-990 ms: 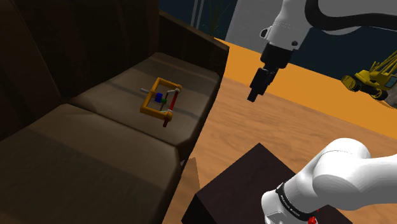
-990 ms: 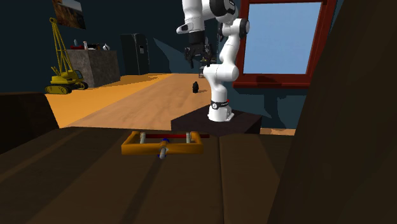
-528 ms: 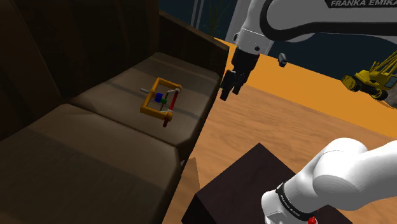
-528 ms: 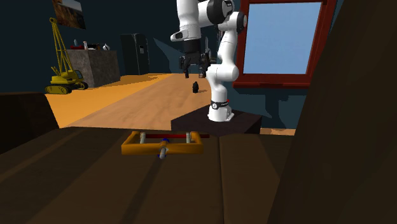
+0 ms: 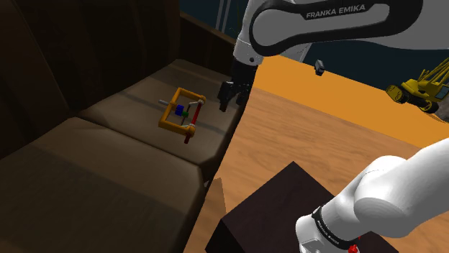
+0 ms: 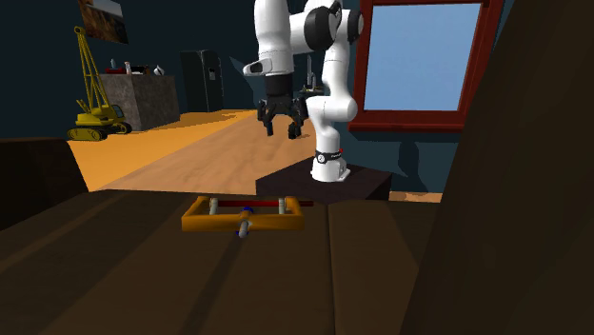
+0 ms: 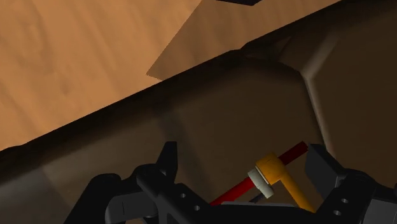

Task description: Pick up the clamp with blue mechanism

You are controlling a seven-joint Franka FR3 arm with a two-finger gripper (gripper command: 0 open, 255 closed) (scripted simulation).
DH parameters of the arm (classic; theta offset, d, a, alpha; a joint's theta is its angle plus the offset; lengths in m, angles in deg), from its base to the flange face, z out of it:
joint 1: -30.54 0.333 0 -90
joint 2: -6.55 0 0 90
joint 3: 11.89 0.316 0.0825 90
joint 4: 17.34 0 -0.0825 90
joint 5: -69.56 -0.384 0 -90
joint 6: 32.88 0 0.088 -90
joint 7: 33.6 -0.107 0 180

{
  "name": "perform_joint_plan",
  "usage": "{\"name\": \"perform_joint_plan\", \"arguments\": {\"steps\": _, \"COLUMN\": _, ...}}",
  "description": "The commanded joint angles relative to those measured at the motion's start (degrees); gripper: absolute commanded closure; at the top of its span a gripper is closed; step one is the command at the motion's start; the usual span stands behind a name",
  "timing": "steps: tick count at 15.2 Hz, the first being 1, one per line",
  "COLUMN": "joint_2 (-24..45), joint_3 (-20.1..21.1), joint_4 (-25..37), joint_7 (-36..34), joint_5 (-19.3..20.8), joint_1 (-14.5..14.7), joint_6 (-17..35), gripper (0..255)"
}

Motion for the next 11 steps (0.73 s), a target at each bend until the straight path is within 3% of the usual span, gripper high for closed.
{"name": "perform_joint_plan", "arguments": {"steps": 1, "joint_2": 4.8, "joint_3": 0.7, "joint_4": 3.6, "joint_7": -1.3, "joint_5": 0.8, "joint_1": 0.1, "joint_6": 1.8, "gripper": 0}}
{"name": "perform_joint_plan", "arguments": {"steps": 11, "joint_2": 26.7, "joint_3": 2.0, "joint_4": 22.5, "joint_7": -7.4, "joint_5": 6.5, "joint_1": 1.9, "joint_6": 6.9, "gripper": 0}}
